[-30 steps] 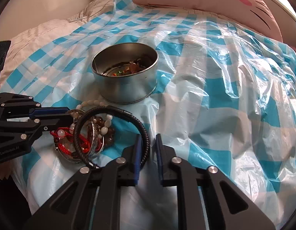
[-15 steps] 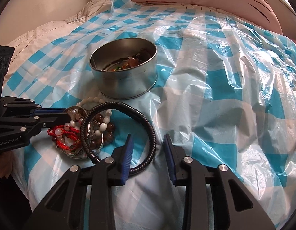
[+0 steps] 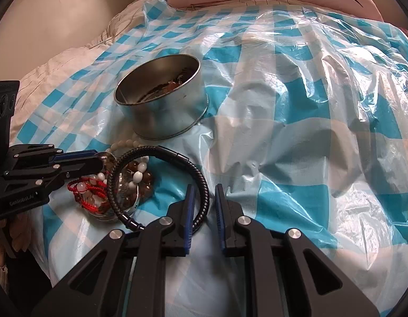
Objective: Organize jewelry
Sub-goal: 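Lift the black leather bracelet with the right tool while the left tool grasps the silver bangle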
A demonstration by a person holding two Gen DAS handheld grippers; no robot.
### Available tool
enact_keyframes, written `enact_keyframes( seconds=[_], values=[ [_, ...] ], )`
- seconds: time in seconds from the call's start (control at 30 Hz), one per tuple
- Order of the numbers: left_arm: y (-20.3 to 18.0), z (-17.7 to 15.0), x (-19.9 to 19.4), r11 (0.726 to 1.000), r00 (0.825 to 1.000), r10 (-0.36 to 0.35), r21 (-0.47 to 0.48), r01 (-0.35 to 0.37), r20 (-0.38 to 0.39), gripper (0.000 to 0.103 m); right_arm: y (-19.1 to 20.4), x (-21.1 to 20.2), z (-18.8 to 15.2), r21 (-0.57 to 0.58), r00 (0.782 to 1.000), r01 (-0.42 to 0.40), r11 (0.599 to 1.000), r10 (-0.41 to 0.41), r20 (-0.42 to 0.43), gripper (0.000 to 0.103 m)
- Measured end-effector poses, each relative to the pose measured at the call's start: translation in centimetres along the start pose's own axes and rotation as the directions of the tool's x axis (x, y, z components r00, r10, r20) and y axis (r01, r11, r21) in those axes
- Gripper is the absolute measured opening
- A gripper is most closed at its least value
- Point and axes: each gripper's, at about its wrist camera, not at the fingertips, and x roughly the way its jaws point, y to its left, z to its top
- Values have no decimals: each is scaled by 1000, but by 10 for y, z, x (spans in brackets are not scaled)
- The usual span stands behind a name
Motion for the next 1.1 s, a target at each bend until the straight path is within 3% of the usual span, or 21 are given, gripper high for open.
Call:
enact_keyframes(
  seconds=[0.1,0.3,0.37,0.47,0.53,0.57,0.63,0.67,0.7,0.83,0.9,1.03,1.1],
  values=[
    [1,0,-14,999,998,-52,-12,52,35,7,0,-4,0,2,1000,4,1000,-4,21,12],
    [41,-4,-37,963,978,-169,-190,190,120,7,-6,-26,-5,33,998,-13,999,11,65,6],
    [48,-6,-38,964,984,-135,-216,158,118,7,-7,-31,-7,37,998,-6,999,4,68,5],
    [46,-8,-28,980,998,-26,-194,35,52,7,-10,-31,-8,39,998,-2,999,-1,56,5],
    [44,-8,-25,985,999,-18,-173,23,29,7,-10,-28,-8,43,999,-6,999,4,38,5],
    [45,-9,-24,985,999,-28,-173,31,19,7,-11,-28,-8,49,999,-9,999,7,34,8],
    [48,-10,-21,982,999,-51,-182,50,3,7,-13,-28,-9,59,999,-27,998,25,39,45],
    [50,-11,-20,980,998,-58,-192,57,1,7,-13,-30,-8,55,997,-56,997,53,54,73],
    [51,-11,-19,977,998,-64,-205,63,0,7,-9,-32,-8,38,996,-66,997,64,66,77],
    [57,-10,-13,968,998,-68,-240,66,0,9,19,-31,-3,-87,994,-84,993,89,61,82],
    [60,-7,-10,966,999,-54,-254,53,1,13,37,-23,1,-169,997,-50,984,58,43,86],
    [65,-2,-6,960,998,-56,-273,57,10,28,63,3,8,-295,1000,-16,955,12,-18,86],
    [67,1,-2,959,998,-61,-276,62,12,30,65,13,8,-298,998,-39,954,26,-49,79]
  ],
)
